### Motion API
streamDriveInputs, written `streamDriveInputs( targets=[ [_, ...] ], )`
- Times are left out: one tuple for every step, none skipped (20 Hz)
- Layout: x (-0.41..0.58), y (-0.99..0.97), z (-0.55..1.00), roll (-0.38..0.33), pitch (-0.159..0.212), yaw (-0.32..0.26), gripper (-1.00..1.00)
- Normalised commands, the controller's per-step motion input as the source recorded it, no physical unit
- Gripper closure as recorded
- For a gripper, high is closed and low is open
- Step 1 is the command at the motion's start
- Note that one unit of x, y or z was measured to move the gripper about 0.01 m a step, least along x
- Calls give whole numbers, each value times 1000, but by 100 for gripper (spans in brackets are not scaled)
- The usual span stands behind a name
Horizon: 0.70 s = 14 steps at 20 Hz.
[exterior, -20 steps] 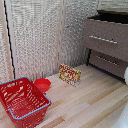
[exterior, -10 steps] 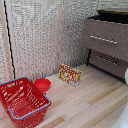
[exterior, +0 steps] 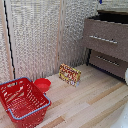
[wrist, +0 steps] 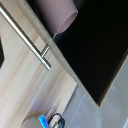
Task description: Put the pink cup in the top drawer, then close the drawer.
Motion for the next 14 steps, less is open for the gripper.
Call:
streamDriveInputs(
  targets=[
    [-194, 246, -491, -279, 72, 126, -100],
    [-197, 254, -491, -273, 89, 127, -100],
    [-191, 260, -500, -271, 87, 126, -100],
    [-194, 263, -500, -270, 90, 126, -100],
    [-197, 257, -494, -269, 96, 127, -100],
    [-214, 254, -471, -269, 108, 129, -100],
    [-223, 254, -454, -266, 131, 132, -100],
    [-231, 240, -434, -265, 146, 137, -100],
    [-231, 223, -414, -265, 164, 146, -100],
    [-191, 191, -420, -257, 176, 165, -100],
    [-183, 189, -426, -256, 176, 166, -100],
    [-194, 183, -403, -262, 180, 164, -100],
    [-186, 174, -394, -267, 182, 166, -100],
    [-177, 126, -366, -277, 183, 177, -100]
  ],
)
